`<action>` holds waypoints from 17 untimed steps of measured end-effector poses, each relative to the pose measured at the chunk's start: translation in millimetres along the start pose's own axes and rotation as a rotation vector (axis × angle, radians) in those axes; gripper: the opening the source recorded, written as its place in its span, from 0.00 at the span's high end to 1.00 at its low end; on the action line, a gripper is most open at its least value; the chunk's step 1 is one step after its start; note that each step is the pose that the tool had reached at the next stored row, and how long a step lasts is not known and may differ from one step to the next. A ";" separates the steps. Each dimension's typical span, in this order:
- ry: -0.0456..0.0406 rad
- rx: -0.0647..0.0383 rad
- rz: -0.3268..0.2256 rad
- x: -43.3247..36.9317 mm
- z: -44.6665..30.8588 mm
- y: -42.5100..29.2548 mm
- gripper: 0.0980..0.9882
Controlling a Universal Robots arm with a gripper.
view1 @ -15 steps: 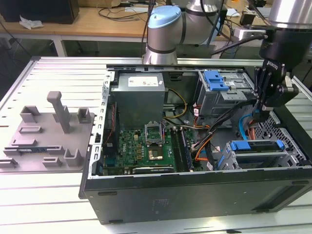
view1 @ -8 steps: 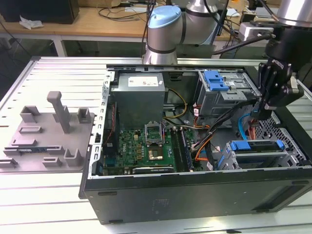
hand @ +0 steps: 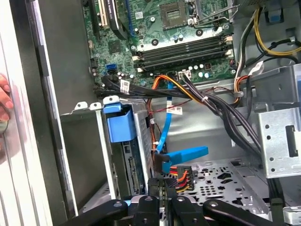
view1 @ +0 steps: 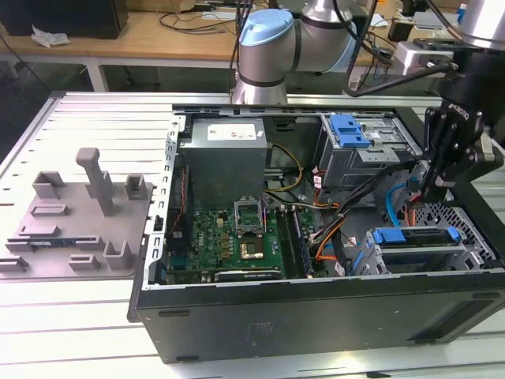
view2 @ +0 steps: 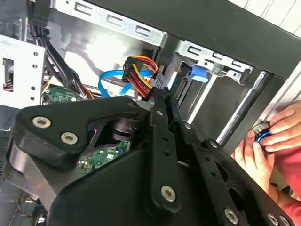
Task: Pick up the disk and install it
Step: 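Insert the first disk wire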
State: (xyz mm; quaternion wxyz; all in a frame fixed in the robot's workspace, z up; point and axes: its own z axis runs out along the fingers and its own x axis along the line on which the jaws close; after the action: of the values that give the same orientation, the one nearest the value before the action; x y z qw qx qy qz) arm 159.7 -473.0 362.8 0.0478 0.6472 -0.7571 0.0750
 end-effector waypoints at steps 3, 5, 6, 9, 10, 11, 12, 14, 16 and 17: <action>-0.0134 -0.004 -0.001 2.8 0.5 -0.9 0.92; -0.0278 -0.010 -0.003 5.5 1.0 -1.5 0.92; -0.0337 -0.013 -0.004 6.7 1.2 -1.8 0.92; -0.0537 -0.018 -0.004 11.5 2.1 -3.3 0.92; -0.0648 -0.020 -0.004 13.4 2.5 -3.9 0.92; -0.0820 -0.023 -0.003 15.3 2.8 -4.4 0.92; -0.1054 -0.027 -0.003 17.3 3.2 -5.1 0.92; -0.1455 -0.033 -0.002 21.0 4.0 -6.3 0.92; -0.1524 -0.035 -0.002 27.3 5.2 -7.8 0.92; -0.1521 -0.037 -0.003 29.6 5.5 -8.5 0.92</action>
State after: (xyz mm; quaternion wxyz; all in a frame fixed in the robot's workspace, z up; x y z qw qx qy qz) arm 163.6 -504.0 362.9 0.0022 0.6512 -0.7588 0.0115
